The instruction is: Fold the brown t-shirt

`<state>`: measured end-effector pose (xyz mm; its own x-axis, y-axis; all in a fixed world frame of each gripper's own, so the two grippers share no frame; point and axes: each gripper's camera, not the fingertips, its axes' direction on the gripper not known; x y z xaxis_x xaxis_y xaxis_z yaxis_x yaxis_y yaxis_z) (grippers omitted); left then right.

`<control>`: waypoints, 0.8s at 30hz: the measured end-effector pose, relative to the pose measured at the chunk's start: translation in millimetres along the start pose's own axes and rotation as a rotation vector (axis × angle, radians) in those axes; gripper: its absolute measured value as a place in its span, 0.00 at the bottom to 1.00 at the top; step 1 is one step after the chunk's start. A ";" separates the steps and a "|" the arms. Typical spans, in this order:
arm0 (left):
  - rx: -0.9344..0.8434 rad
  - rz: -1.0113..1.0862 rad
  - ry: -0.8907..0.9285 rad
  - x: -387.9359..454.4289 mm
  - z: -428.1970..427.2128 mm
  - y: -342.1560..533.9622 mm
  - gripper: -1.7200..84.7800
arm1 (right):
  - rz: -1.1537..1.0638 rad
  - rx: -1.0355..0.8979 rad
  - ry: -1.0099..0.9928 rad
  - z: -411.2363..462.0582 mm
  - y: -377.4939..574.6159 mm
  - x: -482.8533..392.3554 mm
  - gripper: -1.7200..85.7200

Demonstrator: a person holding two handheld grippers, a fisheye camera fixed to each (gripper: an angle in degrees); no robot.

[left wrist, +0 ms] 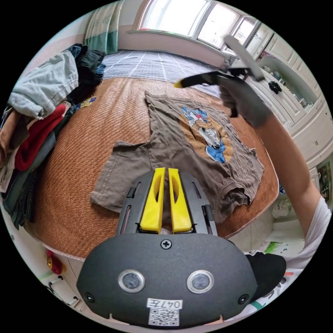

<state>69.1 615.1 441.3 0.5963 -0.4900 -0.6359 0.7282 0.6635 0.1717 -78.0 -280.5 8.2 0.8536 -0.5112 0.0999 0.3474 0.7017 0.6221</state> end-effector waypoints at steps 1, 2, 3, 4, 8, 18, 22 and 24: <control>0.007 -0.003 0.004 -0.9 -3.0 0.0 0.01 | 0.002 0.007 -0.008 -11.4 18.1 0.9 0.07; 0.013 -0.006 0.009 -1.8 -7.1 0.1 0.01 | 0.011 0.017 -0.018 -31.6 58.1 1.7 0.06; 0.009 -0.006 0.007 -1.3 -8.7 -0.2 0.01 | 0.037 0.019 -0.020 -47.5 102.2 1.2 0.05; 0.005 -0.004 0.005 -0.4 -9.0 -0.5 0.01 | 0.052 0.020 -0.020 -53.9 125.1 0.0 0.05; -0.051 0.068 0.006 22.4 -7.8 -5.2 0.01 | 0.157 0.002 -0.024 -68.6 273.6 -29.2 0.03; -0.112 0.126 -0.104 40.9 -43.2 10.7 0.01 | 0.341 0.055 -0.036 -66.7 445.2 -92.5 0.02; -0.041 0.044 -0.155 23.3 -96.9 48.0 0.01 | 0.334 0.055 -0.023 -73.2 475.1 -105.0 0.02; 0.020 0.090 -0.074 34.4 -125.5 67.8 0.01 | 0.333 0.078 -0.014 -84.6 490.3 -113.0 0.02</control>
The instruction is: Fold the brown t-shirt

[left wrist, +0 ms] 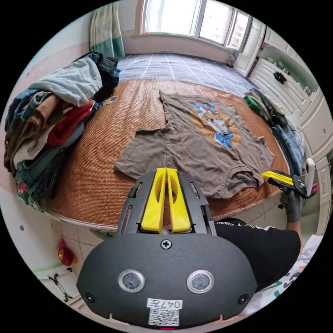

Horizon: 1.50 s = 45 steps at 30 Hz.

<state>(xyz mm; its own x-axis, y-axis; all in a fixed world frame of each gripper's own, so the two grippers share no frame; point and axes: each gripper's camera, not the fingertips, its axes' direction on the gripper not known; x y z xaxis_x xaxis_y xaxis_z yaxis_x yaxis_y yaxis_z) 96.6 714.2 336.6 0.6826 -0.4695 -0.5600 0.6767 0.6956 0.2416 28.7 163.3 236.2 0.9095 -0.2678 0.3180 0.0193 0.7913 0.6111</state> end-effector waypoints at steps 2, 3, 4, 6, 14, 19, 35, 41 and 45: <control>-0.038 0.079 0.021 15.8 1.3 -0.5 0.01 | 0.001 0.059 -0.016 -10.0 10.4 -0.9 0.02; -0.094 0.106 -0.028 22.3 11.1 -3.6 0.01 | 0.013 0.077 -0.029 -11.8 15.4 2.3 0.02; -0.125 0.108 -0.062 23.2 17.3 -5.0 0.01 | 0.023 0.073 -0.033 -11.2 17.4 4.8 0.02; -0.189 0.120 -0.125 18.2 29.0 -2.2 0.01 | 0.055 0.048 -0.051 -9.7 27.4 15.8 0.02; -0.079 0.075 -0.105 -41.3 -46.2 27.8 0.01 | 0.148 0.112 0.019 -46.6 68.8 63.6 0.02; -0.102 0.061 -0.161 -77.6 -43.9 30.2 0.01 | 0.162 0.112 0.026 -36.1 46.4 97.9 0.01; 0.070 -0.368 -0.056 -286.5 -149.9 236.1 0.06 | 0.297 0.159 0.009 -1.4 198.8 123.9 0.01; 0.130 -0.490 -0.008 -339.6 -158.6 287.5 0.09 | 0.379 0.271 -0.154 5.9 242.7 150.6 0.01; 0.184 -0.528 -0.017 -368.6 -166.8 319.7 0.08 | 0.346 0.260 -0.146 12.1 253.9 147.1 0.01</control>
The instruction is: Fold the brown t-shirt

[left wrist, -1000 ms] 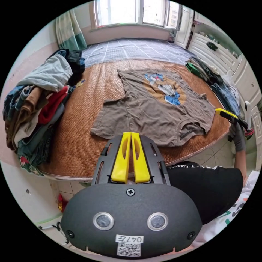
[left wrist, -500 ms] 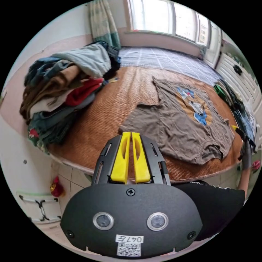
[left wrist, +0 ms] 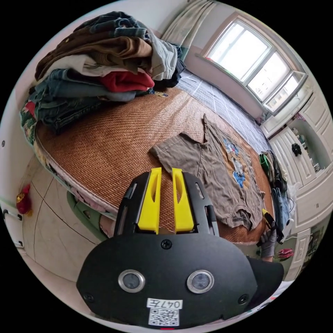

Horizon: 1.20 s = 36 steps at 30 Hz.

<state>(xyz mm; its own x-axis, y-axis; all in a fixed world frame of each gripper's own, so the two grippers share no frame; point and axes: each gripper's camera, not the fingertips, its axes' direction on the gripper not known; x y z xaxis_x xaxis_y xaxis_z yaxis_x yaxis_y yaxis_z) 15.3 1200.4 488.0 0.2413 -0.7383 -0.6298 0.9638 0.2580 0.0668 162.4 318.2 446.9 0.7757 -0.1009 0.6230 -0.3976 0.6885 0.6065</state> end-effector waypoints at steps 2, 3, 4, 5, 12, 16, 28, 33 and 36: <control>0.033 0.001 -0.016 -11.1 -6.2 7.8 0.07 | 0.008 -0.002 -0.014 0.8 4.7 5.1 0.01; 0.052 0.007 -0.032 -16.5 -10.5 11.9 0.06 | 0.013 -0.002 -0.022 1.0 7.7 8.2 0.01; 0.058 0.010 -0.038 -19.0 -12.8 13.1 0.06 | 0.014 -0.002 -0.024 1.2 9.2 9.5 0.01; 0.064 0.014 -0.041 -24.8 -17.5 13.4 0.05 | 0.015 -0.002 -0.023 1.6 12.1 11.1 0.01; 0.081 -0.060 0.014 -62.2 -45.3 -4.5 0.07 | 0.023 -0.003 -0.036 2.7 25.9 22.1 0.01; 0.089 -0.074 0.017 -69.1 -50.2 -33.7 0.09 | 0.027 -0.004 -0.042 2.8 30.6 27.1 0.01; 0.156 -0.015 0.084 5.4 -78.2 -111.3 0.01 | 0.028 -0.004 -0.047 -3.2 37.1 39.6 0.01; 0.160 0.413 0.005 175.1 -92.0 -155.7 0.01 | 0.028 -0.004 -0.052 -9.0 35.3 44.3 0.01; 0.147 0.681 0.000 269.9 -86.6 -151.3 0.01 | 0.027 -0.003 -0.053 -13.3 33.1 46.4 0.01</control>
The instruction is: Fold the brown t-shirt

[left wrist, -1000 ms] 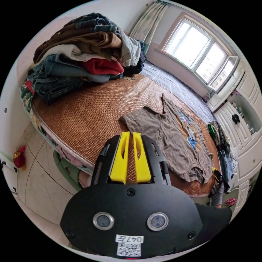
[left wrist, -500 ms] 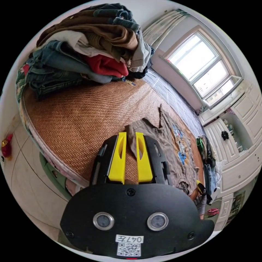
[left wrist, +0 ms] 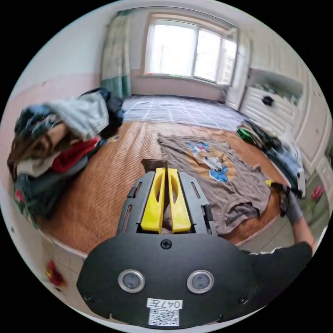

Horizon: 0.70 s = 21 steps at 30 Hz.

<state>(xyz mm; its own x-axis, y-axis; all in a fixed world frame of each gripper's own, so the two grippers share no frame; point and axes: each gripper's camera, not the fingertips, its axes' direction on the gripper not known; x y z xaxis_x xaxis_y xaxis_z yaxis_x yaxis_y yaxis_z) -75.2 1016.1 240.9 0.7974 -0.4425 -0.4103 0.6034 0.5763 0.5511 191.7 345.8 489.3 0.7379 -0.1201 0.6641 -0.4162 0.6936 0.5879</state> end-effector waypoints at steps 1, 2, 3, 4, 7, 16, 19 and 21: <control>-0.012 0.048 0.004 14.5 3.9 -7.8 0.01 | 0.000 0.000 -0.001 -0.9 -0.6 0.4 0.01; -0.050 0.133 0.003 40.4 14.1 -20.8 0.01 | 0.000 0.000 -0.002 -2.9 -1.8 1.1 0.01; -0.101 0.196 -0.008 60.6 26.5 -31.0 0.01 | -0.001 0.000 -0.004 -4.9 -3.2 1.7 0.01; -0.126 0.219 -0.016 68.2 32.6 -35.3 0.01 | -0.001 0.000 -0.004 -5.9 -3.9 2.0 0.01; -0.184 0.251 -0.003 80.1 49.6 -55.3 0.01 | -0.003 0.000 -0.004 -11.5 -8.1 2.6 0.01; -0.152 0.133 0.128 28.8 52.1 -109.8 0.01 | -0.004 0.000 -0.002 -31.6 -25.6 1.5 0.01; -0.142 0.130 0.155 14.9 53.6 -125.9 0.02 | -0.014 0.004 0.012 -39.8 -32.5 -3.1 0.02; -0.103 0.121 0.219 0.4 47.8 -137.4 0.05 | -0.035 0.029 0.022 -50.7 -36.2 -9.8 0.03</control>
<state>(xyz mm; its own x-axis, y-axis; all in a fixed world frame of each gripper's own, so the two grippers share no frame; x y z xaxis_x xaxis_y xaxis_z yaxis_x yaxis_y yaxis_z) -158.1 903.9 199.7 0.8395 -0.2137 -0.4995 0.4925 0.6877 0.5334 226.4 357.9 438.1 0.7641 -0.1280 0.6322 -0.4043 0.6686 0.6241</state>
